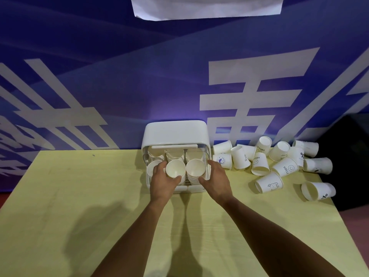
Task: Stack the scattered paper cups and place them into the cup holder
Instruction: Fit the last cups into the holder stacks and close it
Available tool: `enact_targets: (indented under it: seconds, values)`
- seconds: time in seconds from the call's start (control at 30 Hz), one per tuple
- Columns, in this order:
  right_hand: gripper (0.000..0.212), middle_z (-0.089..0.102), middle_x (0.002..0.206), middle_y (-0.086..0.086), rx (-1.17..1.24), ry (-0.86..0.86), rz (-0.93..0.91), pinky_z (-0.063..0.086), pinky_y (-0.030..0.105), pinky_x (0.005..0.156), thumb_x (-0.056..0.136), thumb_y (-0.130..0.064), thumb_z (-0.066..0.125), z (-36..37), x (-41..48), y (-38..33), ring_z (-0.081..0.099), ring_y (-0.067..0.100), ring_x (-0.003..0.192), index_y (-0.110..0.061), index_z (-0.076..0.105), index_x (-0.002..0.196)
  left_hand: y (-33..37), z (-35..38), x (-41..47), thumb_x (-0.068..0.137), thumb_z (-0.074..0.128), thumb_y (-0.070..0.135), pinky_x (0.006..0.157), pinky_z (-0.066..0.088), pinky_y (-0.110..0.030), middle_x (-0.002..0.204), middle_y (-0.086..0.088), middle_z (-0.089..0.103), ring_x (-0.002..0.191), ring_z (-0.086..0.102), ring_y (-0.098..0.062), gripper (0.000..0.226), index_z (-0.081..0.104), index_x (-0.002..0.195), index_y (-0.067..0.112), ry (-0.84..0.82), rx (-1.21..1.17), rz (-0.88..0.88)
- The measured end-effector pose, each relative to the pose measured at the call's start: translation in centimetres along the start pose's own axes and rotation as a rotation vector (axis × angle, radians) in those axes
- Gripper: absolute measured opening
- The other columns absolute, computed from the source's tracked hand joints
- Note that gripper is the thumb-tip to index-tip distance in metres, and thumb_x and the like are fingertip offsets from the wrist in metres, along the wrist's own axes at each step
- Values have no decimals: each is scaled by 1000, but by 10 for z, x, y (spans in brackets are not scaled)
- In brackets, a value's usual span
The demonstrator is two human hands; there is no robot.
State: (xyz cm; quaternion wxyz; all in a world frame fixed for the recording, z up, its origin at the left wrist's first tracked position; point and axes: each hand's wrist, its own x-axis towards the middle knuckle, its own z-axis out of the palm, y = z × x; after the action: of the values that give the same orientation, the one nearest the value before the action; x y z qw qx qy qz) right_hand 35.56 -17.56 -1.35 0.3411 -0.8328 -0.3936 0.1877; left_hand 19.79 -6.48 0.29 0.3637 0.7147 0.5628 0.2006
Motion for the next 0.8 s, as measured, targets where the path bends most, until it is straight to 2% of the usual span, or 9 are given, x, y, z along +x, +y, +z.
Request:
enact_targets:
  seconds: [0.07,0.13,0.2,0.37,0.5,0.8]
  values:
    - [64,57,131,1,-4,-8,6,49,35,98,81,-34,77,-2,-2,2,53,20,120,-20,49,136,-2,-2,-1,70,83,25,85,42,-27,131,2,56,114,58,-19,68,52,130,20,19,2,0]
    - [63,56,133,4,-12,-4,12,46,34,99,83,-32,77,-5,-4,2,52,21,121,-17,49,137,-4,-3,-3,70,83,25,83,49,-29,128,1,56,93,67,-14,63,54,126,21,11,-12,9]
    - [63,55,136,6,-24,4,18,43,31,100,84,-30,75,-8,-7,2,51,22,124,-14,48,139,-5,-3,-6,71,84,23,79,52,-30,119,0,58,77,67,-8,58,55,121,22,-7,-29,26]
    - [68,53,140,6,-18,0,34,42,32,103,85,-31,76,-16,-15,9,49,23,128,-13,45,142,2,6,-16,71,86,27,73,52,-30,102,4,61,76,65,-7,49,56,109,26,-58,-57,63]
    - [72,50,144,9,-35,16,64,41,35,107,86,-30,74,-31,-21,25,46,25,133,-9,41,146,15,22,-23,72,85,29,67,48,-21,95,8,60,75,64,-4,46,58,109,25,-103,-49,125]
    - [70,53,137,10,-6,117,234,47,39,100,84,-31,74,-87,-40,90,51,27,123,-8,43,143,65,88,-40,73,85,33,71,52,-24,94,8,62,76,63,-9,43,60,107,25,-271,-28,234]
